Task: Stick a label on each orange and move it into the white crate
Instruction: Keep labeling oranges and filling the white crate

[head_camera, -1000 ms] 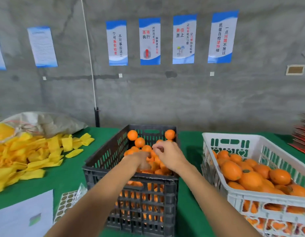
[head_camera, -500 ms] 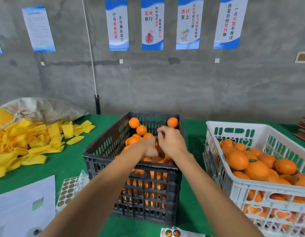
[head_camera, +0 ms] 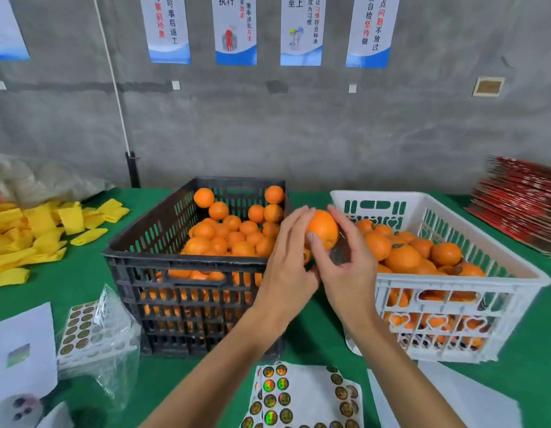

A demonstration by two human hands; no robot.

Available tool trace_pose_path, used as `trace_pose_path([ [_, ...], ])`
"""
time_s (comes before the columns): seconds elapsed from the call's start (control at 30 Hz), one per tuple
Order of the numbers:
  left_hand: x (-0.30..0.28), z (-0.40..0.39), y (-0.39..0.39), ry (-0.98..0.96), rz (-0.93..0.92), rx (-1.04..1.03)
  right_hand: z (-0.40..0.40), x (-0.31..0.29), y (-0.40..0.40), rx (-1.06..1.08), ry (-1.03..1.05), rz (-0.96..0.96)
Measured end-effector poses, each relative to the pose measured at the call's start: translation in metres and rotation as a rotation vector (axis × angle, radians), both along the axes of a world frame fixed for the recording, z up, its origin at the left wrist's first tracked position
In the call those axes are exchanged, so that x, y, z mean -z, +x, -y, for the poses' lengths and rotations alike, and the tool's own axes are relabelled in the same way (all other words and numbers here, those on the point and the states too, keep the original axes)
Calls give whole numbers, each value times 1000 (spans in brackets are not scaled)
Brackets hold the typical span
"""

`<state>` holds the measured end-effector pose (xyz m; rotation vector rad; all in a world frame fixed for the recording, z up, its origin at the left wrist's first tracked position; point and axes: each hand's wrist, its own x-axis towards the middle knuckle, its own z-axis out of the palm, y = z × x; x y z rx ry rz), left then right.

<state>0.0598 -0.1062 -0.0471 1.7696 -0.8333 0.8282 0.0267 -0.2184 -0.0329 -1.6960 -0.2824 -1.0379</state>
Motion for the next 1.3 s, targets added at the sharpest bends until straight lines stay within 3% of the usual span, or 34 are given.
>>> trace_pose_path([
  [0.1,41,12,-18,77,24,12,21,42,-23,30,-31,-31],
  [0.23,105,19,-35,161,-372,68,36,104,-37,14,-98,-315],
  [0.33,159,18,-50,224,-612,-35,51,151,-42,-65,-140,-506],
  [0.43,191,15,-66,99,-753,-66,69,193,-52,-123,-284,-640],
  [0.6,195,12,-66,-57,-797,-46,79,214,-59,-163,-609,-757],
  [0.8,195,12,-66,-113,-806,-18,81,211,-57,-136,-702,-670],
  [1.07,197,12,-66,-115,-821,16,75,210,-57,-103,-545,-585],
  [1.2,197,12,-67,-83,-810,20,65,204,-55,-114,-18,-744],
  [1.3,197,13,-66,-47,-806,8,56,195,-51,-27,209,-679],
])
